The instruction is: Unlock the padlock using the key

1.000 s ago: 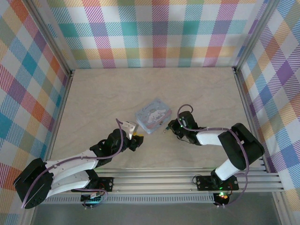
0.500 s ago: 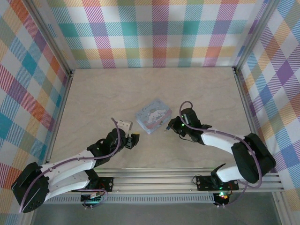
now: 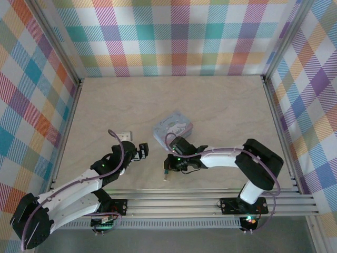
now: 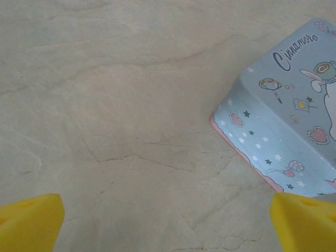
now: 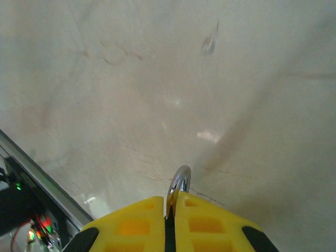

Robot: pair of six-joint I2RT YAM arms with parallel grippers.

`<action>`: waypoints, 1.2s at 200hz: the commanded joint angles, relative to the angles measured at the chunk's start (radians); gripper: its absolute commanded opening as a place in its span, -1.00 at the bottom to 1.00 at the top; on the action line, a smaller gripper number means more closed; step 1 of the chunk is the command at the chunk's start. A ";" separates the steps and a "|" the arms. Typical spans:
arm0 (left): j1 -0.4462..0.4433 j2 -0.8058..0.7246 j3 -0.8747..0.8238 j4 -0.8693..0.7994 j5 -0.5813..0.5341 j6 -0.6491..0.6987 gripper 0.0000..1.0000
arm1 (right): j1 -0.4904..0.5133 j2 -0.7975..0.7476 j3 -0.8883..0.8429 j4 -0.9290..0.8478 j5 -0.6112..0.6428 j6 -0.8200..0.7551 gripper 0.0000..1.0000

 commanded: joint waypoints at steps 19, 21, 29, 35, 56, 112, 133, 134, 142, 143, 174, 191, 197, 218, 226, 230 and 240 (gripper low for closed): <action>0.019 -0.025 0.033 -0.119 -0.004 -0.031 1.00 | 0.000 -0.004 0.065 -0.098 0.018 -0.075 -0.35; 0.020 -0.025 0.034 -0.122 -0.003 -0.031 1.00 | -0.001 -0.010 0.066 -0.108 0.025 -0.078 -0.29; 0.024 -0.023 0.040 -0.135 0.001 -0.028 1.00 | -0.001 -0.038 0.070 -0.145 0.055 -0.095 -0.10; 0.025 -0.024 0.043 -0.138 0.006 -0.023 1.00 | 0.000 -0.061 0.071 -0.175 0.081 -0.109 0.01; 0.036 -0.007 0.066 -0.155 0.049 0.037 1.00 | -0.002 -0.156 0.088 -0.290 0.169 -0.171 0.48; 0.147 0.131 0.309 -0.254 -0.026 0.217 1.00 | -0.038 -0.444 0.087 -0.517 0.612 -0.352 0.99; 0.225 0.133 0.311 -0.106 0.010 0.336 1.00 | -0.111 -0.566 0.020 -0.475 0.800 -0.432 0.99; 0.228 0.133 0.309 -0.089 0.014 0.348 1.00 | -0.115 -0.571 0.016 -0.472 0.807 -0.436 0.99; 0.248 0.136 0.270 0.024 0.031 0.433 1.00 | -0.167 -0.610 -0.023 -0.416 0.837 -0.476 0.99; 0.250 0.137 0.267 0.039 0.030 0.443 1.00 | -0.176 -0.615 -0.028 -0.402 0.839 -0.481 0.99; 0.375 0.207 0.182 0.261 0.004 0.526 1.00 | -0.374 -0.743 -0.229 -0.028 0.842 -0.686 0.99; 0.446 0.260 0.153 0.330 -0.005 0.504 1.00 | -0.434 -0.782 -0.314 0.107 0.841 -0.838 0.99; 0.466 0.277 0.132 0.373 -0.002 0.496 1.00 | -0.453 -0.789 -0.331 0.130 0.844 -0.883 0.99; 0.542 0.335 0.037 0.547 0.053 0.447 1.00 | -0.528 -0.793 -0.415 0.236 0.835 -0.975 0.99; 0.566 0.353 0.004 0.620 0.077 0.431 1.00 | -0.553 -0.791 -0.452 0.286 0.826 -0.982 0.99; 0.573 0.363 -0.012 0.659 0.084 0.427 1.00 | -0.569 -0.791 -0.476 0.320 0.814 -0.980 0.99; 0.585 0.388 -0.043 0.738 0.102 0.430 1.00 | -0.599 -0.792 -0.514 0.365 0.785 -0.965 0.99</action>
